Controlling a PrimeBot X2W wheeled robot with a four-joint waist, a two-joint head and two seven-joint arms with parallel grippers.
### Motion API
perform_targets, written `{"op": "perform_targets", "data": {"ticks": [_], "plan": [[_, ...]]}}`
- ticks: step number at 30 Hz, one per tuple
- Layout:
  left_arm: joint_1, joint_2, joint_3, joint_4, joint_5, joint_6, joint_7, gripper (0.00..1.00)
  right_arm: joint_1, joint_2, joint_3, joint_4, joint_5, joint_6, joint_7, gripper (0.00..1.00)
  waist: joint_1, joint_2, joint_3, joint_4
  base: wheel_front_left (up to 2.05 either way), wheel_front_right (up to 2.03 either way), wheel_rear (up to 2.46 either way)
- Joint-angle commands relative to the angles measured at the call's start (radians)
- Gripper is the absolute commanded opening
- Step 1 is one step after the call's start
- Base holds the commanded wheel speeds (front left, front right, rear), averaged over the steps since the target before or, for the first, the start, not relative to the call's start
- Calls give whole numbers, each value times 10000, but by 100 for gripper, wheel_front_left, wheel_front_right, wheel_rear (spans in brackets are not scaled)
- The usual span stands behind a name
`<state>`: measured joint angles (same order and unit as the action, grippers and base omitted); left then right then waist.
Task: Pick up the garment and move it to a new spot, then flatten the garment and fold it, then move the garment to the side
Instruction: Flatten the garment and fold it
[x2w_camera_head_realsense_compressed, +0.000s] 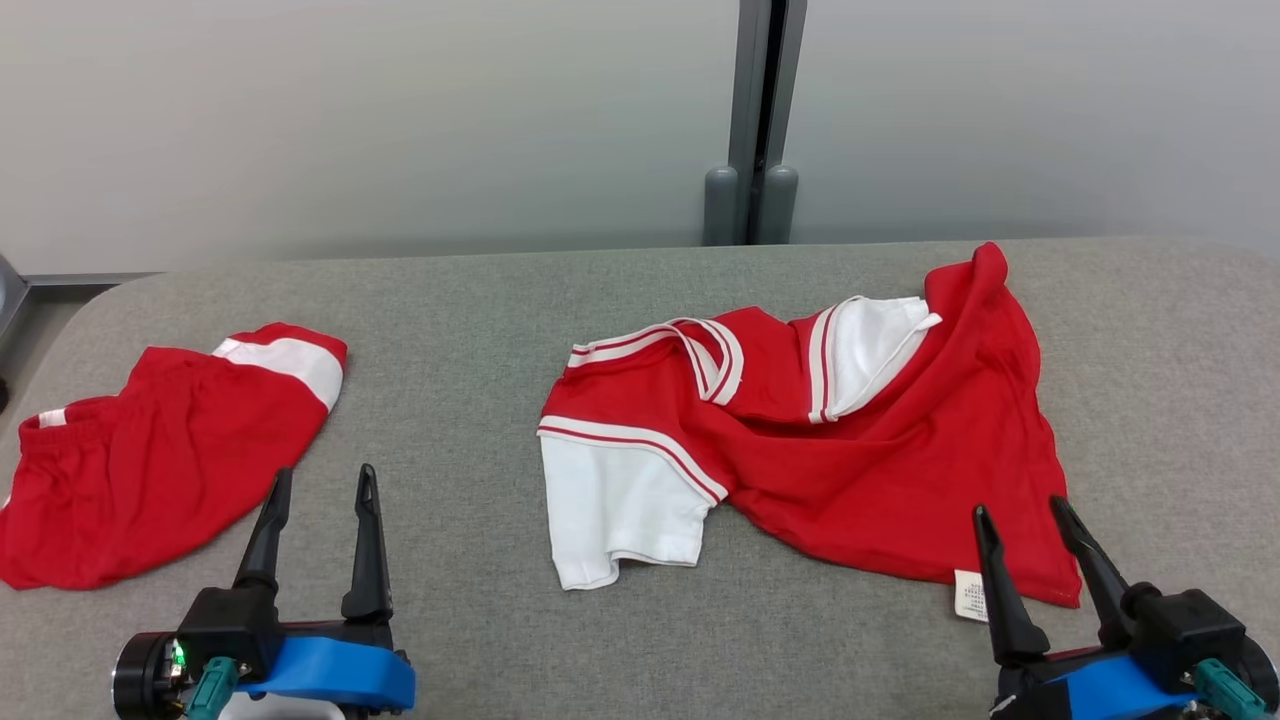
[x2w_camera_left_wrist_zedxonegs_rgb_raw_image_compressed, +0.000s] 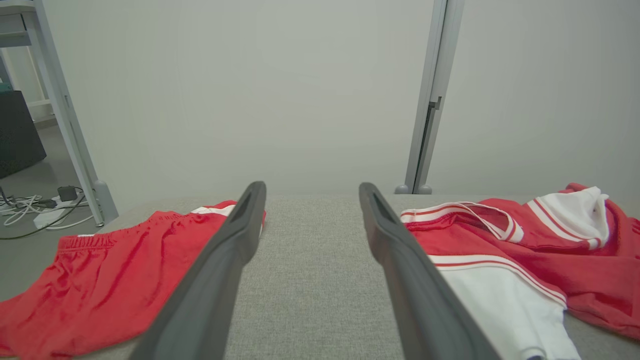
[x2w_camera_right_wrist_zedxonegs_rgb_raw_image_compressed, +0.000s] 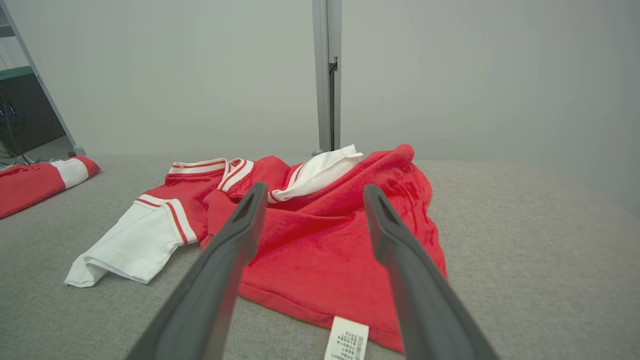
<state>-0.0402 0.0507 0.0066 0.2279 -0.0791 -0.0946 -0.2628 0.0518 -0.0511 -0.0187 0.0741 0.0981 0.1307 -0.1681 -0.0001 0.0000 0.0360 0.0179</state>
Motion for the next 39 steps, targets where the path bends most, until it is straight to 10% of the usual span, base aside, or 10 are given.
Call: {"op": "perform_targets", "data": {"ticks": [1,37,39], "plan": [[56,-4,35,-4,12,14,-29,100,53,2,-125,-8,-117,1,58,100,1,0,10,-29,0,0,0],[-2367,-1,-3971,5578,-1745,-379,9,100,-3659,21,-1246,7348,-303,4,-926,100,1,0,1649,-679,0,0,0],[-2454,-1,-4166,5922,-2035,-380,35,100,-3689,40,-1121,7265,-78,4,-934,2,1,0,1624,-667,0,0,0]]}}
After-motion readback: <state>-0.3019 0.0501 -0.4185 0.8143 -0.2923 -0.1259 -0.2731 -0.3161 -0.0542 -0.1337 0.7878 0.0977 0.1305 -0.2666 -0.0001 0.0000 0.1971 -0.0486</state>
